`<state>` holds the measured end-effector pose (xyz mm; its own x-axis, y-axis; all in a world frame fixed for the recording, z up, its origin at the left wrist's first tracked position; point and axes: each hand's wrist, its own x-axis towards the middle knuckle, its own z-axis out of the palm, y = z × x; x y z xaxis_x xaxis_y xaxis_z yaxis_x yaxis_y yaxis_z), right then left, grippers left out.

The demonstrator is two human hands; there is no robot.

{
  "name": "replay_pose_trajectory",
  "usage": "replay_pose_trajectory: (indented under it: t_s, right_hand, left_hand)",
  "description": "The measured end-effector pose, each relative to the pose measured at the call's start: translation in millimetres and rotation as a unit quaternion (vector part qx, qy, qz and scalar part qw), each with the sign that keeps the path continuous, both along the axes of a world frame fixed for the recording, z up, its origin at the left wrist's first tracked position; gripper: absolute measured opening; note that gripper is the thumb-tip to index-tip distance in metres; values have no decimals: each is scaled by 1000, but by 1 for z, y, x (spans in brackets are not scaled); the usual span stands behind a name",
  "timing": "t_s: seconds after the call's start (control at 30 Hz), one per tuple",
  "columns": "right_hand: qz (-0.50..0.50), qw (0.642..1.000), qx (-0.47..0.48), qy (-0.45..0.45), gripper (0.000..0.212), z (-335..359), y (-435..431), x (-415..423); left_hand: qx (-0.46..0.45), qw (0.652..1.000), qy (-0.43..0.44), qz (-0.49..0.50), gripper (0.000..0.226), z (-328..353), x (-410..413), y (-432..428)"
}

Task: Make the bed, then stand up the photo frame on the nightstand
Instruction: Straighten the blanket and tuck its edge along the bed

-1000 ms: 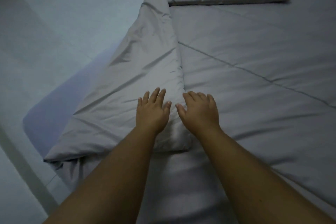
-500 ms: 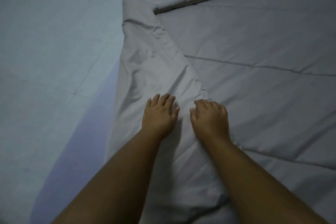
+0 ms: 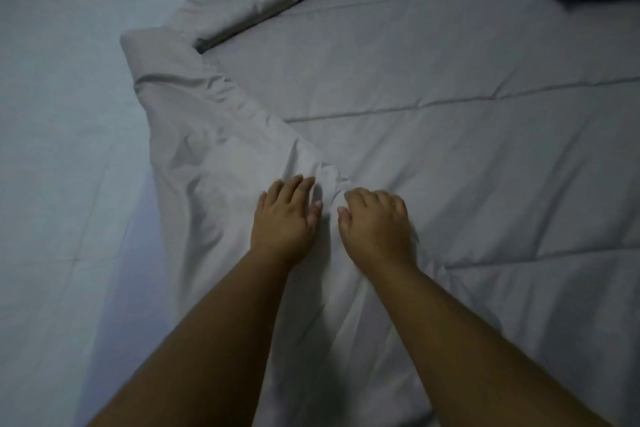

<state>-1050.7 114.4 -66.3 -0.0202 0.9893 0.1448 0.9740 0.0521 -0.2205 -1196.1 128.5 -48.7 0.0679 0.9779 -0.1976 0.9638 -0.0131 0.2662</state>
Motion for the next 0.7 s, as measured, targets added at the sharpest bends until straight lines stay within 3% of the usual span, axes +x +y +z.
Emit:
replay_pose_trajectory:
  t_s: [0.33,0.7]
  right_hand:
    - [-201,978,60,-15,33,-11,-24,-43]
    - [-353,934,34,-36,38,-26,-95,13]
  left_hand:
    - [12,973,15,-230,56,-12,-44,29]
    - [42,928,16,-371,53,-7,22,26]
